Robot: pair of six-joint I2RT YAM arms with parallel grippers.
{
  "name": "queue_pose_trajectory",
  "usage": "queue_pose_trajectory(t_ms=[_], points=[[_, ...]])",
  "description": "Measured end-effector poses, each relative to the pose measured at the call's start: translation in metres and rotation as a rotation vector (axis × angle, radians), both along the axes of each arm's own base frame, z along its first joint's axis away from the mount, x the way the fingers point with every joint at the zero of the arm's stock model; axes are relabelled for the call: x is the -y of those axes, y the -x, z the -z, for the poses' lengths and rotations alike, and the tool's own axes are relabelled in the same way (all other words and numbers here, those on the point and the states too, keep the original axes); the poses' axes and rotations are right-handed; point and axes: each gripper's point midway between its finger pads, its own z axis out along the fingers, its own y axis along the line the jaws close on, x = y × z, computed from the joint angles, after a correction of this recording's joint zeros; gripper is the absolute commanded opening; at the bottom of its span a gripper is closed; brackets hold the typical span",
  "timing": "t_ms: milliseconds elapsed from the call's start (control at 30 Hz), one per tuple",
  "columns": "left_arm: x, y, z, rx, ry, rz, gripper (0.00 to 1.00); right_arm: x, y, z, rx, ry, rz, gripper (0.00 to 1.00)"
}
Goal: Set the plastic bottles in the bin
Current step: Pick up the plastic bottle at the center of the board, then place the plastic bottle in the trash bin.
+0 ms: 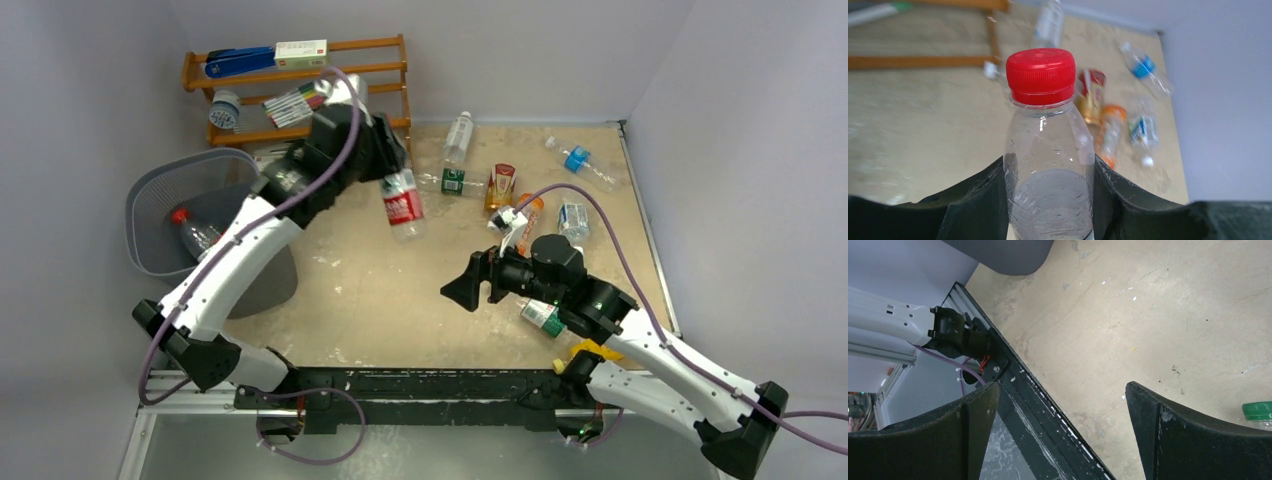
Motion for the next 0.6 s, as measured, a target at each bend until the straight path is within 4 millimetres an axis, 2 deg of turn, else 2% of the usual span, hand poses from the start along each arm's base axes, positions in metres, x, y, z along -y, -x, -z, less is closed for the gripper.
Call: queue_pose_trajectory(t_ms=[133, 167, 267, 367, 600], points=[[-0.069, -0.026, -0.036, 0.066, -0.063, -0.180, 0.48, 0.003, 0.001, -0.002, 0.005, -0.004, 0.005, 1.00], [-0.090, -0.028, -0.045, 0.079, -0.093, -0.235, 0.48, 0.003, 0.001, -0.002, 0.005, -0.002, 0.005, 1.00], [-0.130, -0.027, -0.063, 0.107, -0.154, -0.340, 0.48, 0.004, 0.002, 0.001, -0.005, 0.008, 0.006, 1.00], [-0.171, -0.014, -0.084, 0.142, -0.214, -0.452, 0.47, 0.006, 0.004, 0.005, -0.016, 0.021, 0.007, 1.00], [-0.240, 0.032, -0.137, 0.255, -0.291, -0.692, 0.45, 0.008, 0.003, 0.009, -0.026, 0.040, 0.022, 1.00]])
